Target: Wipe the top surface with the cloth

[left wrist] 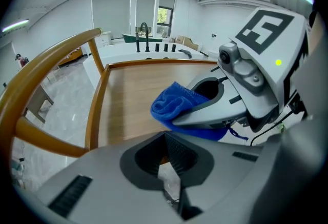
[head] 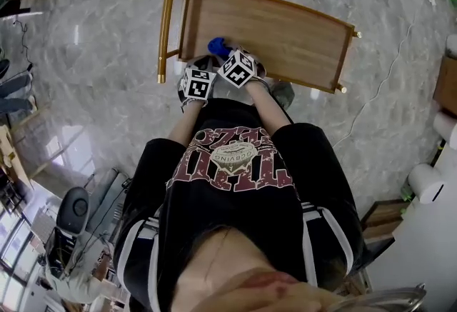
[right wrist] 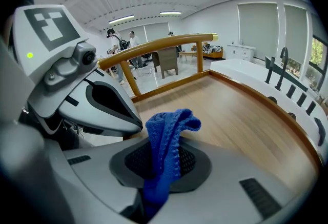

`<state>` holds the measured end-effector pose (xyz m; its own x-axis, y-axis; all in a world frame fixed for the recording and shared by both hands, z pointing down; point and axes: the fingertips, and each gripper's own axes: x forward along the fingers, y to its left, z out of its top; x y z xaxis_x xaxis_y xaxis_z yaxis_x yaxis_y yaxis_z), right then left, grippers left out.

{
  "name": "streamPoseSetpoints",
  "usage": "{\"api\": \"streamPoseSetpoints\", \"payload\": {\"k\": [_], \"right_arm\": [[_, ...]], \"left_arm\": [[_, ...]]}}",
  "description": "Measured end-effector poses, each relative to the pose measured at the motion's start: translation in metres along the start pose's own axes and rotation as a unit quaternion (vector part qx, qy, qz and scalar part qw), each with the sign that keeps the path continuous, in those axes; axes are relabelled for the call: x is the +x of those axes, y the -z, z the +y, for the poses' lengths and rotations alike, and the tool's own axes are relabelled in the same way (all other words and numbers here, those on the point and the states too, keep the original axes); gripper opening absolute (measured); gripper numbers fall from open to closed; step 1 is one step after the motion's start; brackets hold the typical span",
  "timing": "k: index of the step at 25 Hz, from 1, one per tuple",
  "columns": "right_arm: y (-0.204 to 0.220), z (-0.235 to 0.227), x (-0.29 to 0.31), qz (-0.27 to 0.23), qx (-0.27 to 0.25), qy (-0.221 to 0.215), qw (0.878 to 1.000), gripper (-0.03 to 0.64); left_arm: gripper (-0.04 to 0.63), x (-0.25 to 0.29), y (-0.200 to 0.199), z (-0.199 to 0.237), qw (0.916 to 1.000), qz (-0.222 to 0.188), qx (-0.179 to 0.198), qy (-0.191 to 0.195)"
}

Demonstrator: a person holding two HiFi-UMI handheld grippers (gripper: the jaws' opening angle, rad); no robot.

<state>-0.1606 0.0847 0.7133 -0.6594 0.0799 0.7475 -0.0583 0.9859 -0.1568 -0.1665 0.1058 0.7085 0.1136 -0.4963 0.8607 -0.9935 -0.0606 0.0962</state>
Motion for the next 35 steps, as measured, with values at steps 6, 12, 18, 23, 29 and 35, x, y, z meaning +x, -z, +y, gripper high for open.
{"api": "streamPoseSetpoints", "payload": {"k": [6, 12, 18, 23, 29, 35], "right_arm": [[0.010, -0.007, -0.010, -0.004, 0.012, 0.012, 1.000, 0.058], [0.018, -0.013, -0.020, -0.008, 0.022, 0.022, 0.999, 0.058], [0.029, -0.021, -0.030, -0.007, 0.037, 0.032, 0.999, 0.058], [0.037, -0.027, -0.040, -0.008, 0.053, 0.042, 0.998, 0.058], [0.050, -0.034, -0.049, -0.012, 0.069, 0.055, 0.996, 0.058], [0.057, -0.040, -0.058, -0.014, 0.081, 0.065, 0.995, 0.058]], "left_arm": [[0.046, 0.008, -0.008, -0.016, 0.9996, 0.005, 0.019, 0.018], [0.046, 0.015, -0.014, -0.028, 0.9989, 0.003, 0.035, 0.032], [0.046, 0.023, -0.019, -0.039, 0.9978, 0.007, 0.048, 0.046], [0.046, 0.027, -0.024, -0.053, 0.9958, 0.016, 0.066, 0.061], [0.046, 0.035, -0.028, -0.067, 0.9934, 0.017, 0.083, 0.076], [0.046, 0.040, -0.036, -0.078, 0.9908, 0.017, 0.102, 0.087]]}}
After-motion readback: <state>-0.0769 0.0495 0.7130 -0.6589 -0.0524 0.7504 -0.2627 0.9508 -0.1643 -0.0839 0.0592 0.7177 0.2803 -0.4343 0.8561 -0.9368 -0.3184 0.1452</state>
